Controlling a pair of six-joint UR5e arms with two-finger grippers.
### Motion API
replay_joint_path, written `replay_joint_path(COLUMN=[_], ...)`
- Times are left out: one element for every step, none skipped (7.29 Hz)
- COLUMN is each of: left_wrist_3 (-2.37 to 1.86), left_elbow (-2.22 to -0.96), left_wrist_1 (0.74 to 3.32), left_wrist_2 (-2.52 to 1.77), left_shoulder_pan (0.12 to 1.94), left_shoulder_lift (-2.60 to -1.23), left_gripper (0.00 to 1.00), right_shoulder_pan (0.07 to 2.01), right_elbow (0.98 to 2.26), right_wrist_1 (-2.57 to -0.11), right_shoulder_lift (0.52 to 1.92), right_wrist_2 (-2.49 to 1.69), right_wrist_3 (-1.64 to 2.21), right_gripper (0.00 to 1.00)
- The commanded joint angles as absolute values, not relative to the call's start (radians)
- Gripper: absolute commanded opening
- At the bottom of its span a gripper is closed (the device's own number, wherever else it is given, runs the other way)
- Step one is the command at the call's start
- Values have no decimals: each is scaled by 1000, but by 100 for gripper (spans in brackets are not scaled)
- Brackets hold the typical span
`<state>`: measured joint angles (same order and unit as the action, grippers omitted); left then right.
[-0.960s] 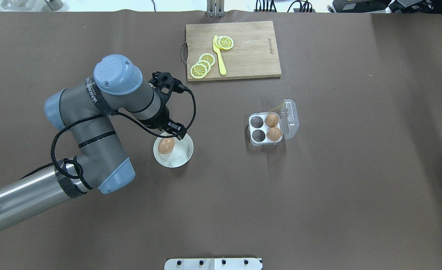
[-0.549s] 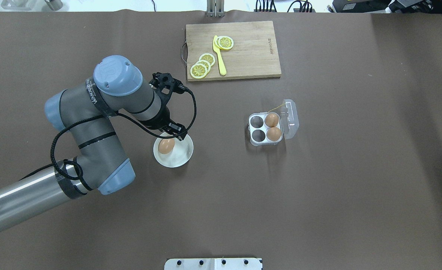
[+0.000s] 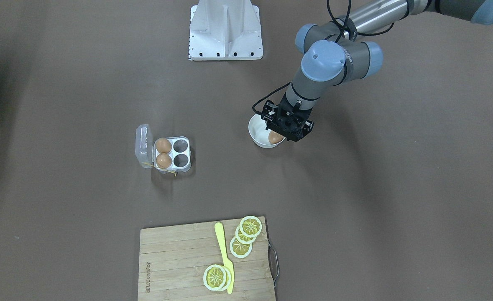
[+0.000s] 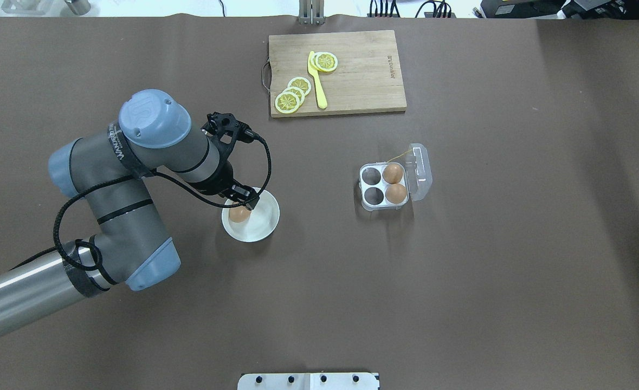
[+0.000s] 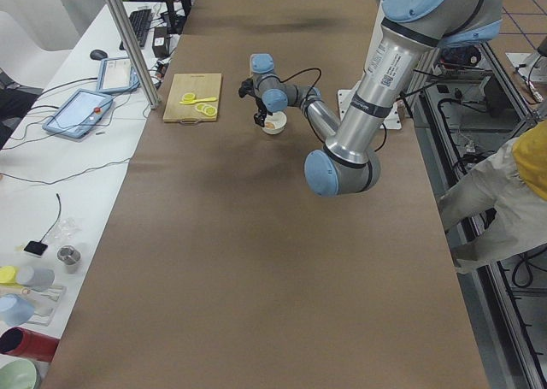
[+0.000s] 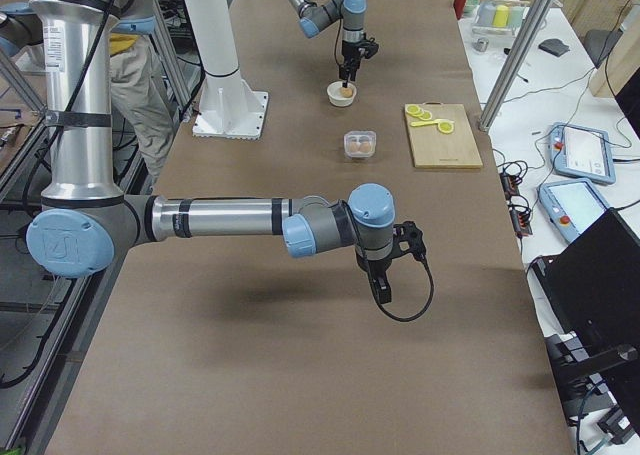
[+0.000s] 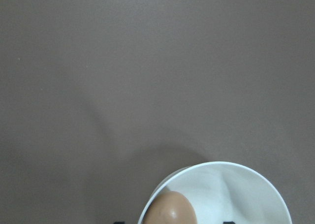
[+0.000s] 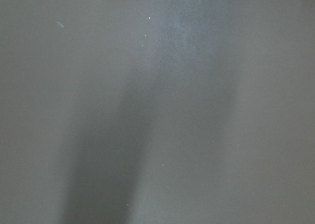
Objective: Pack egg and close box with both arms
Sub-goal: 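Close the left gripper around the brown egg in the bowl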
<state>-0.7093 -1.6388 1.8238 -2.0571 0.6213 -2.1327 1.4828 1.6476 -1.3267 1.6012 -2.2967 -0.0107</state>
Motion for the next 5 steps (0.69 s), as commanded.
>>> replay_joint_path(left_wrist_3=[-722,-727,-733,-745,-749], left_elbow=[-1654,-1649,-1649,-1649,-1649], left_wrist_1=[1822,1822,1822,1822,1822], left_wrist_2=[-2057,-2056,-2056,-2046,-2024], left_shoulder_pan=[608,588,581,565,551], left_shoulder_lift=[-2131,-2132,-2131,-2128,-2129], left_gripper=[74,74,74,74,74], right_shoulder_pan=[1482,1482,1482,1482,1480], right_elbow=[1647,1647,1647,1647,1646], right_wrist_1=[-1325,-1327,-1325,-1325,-1325], right_shoulder_lift=[1601,1601,1601,1601,1600], right_wrist_2=[-2296,-2296,-2298,-2298,-2298], right_wrist_3=[-11,-11,-11,-9,-9], right_gripper=[100,100,100,100,100])
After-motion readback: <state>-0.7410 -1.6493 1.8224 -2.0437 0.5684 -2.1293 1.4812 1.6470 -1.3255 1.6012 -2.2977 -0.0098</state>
